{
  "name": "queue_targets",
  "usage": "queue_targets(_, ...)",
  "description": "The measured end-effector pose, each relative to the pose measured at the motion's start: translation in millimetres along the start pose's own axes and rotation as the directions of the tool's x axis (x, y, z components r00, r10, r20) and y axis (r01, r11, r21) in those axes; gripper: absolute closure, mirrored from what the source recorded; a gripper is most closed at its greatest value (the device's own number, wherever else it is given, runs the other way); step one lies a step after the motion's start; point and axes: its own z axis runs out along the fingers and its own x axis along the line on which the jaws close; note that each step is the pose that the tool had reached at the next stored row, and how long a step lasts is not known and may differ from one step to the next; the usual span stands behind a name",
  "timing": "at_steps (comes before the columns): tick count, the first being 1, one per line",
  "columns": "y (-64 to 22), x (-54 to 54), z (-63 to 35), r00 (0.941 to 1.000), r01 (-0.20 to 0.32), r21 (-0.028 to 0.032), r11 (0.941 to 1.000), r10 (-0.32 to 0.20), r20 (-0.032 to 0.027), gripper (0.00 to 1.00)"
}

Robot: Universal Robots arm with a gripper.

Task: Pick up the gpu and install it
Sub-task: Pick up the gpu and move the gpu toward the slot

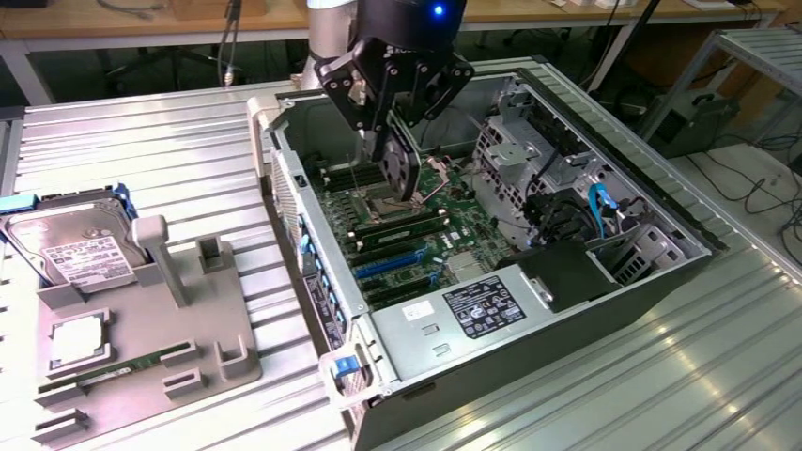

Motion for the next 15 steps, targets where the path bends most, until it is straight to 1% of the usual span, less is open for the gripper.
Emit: queue_targets(15,0.9,-19.8,0.3,1.0000,0.000,-0.0001,1.0000,0.000,0.0000,0.72)
